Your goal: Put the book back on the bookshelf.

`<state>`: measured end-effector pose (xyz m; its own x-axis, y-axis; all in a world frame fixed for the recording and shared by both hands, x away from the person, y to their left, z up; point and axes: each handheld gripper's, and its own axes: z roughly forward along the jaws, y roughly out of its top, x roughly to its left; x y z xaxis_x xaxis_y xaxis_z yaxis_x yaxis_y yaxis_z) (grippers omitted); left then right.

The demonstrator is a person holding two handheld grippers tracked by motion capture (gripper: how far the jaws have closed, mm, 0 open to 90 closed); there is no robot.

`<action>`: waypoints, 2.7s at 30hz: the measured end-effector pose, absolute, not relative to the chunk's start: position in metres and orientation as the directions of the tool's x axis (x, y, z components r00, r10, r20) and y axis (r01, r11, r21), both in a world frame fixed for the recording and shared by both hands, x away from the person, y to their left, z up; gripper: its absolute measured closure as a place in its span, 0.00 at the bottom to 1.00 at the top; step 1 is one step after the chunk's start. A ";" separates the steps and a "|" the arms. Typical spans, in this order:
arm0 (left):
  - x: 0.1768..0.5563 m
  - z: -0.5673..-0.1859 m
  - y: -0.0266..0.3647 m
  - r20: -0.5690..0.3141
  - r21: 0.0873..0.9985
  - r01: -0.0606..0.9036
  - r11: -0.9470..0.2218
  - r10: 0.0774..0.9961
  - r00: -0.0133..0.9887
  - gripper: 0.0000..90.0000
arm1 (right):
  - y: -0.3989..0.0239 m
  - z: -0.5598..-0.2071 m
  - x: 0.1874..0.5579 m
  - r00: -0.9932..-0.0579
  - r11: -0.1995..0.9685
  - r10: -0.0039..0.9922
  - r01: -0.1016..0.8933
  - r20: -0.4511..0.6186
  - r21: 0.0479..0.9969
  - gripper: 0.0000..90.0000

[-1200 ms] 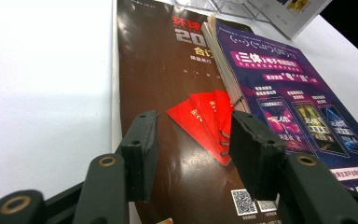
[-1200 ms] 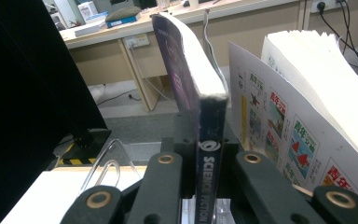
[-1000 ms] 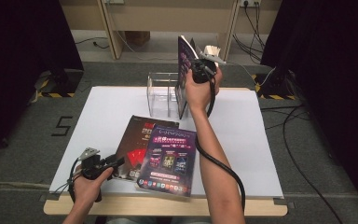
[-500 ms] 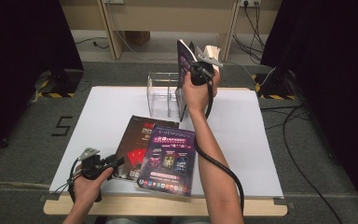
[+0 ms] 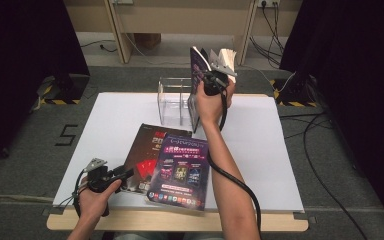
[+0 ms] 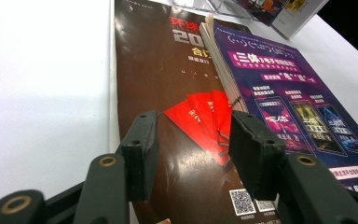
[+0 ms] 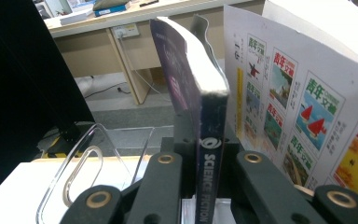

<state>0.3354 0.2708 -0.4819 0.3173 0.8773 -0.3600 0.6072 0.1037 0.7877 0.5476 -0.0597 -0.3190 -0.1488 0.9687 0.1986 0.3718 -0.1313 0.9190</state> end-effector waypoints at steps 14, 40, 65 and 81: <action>0.335 -0.483 0.269 -0.359 0.788 0.607 0.102 0.877 0.319 0.57 | -0.062 -0.330 0.542 -0.144 -0.099 0.977 0.354 0.159 0.930 0.93; 0.335 -0.483 0.266 -0.355 0.786 0.611 0.092 0.876 0.325 0.57 | -0.072 -0.338 0.533 -0.134 -0.083 0.981 0.373 0.142 0.924 0.85; 0.335 -0.483 0.266 -0.355 0.787 0.610 0.092 0.876 0.326 0.57 | -0.081 -0.344 0.521 -0.154 -0.190 0.947 0.443 0.283 0.876 0.79; 0.335 -0.483 0.267 -0.355 0.787 0.611 0.092 0.876 0.326 0.57 | -0.086 -0.348 0.525 -0.133 -0.252 0.922 0.504 0.363 0.826 0.94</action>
<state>0.3349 0.2665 -0.4832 0.3257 0.8762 -0.3554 0.6105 0.0921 0.7866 0.5249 -0.0859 -0.3482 -0.1333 0.9221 0.3632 0.5041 -0.2525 0.8259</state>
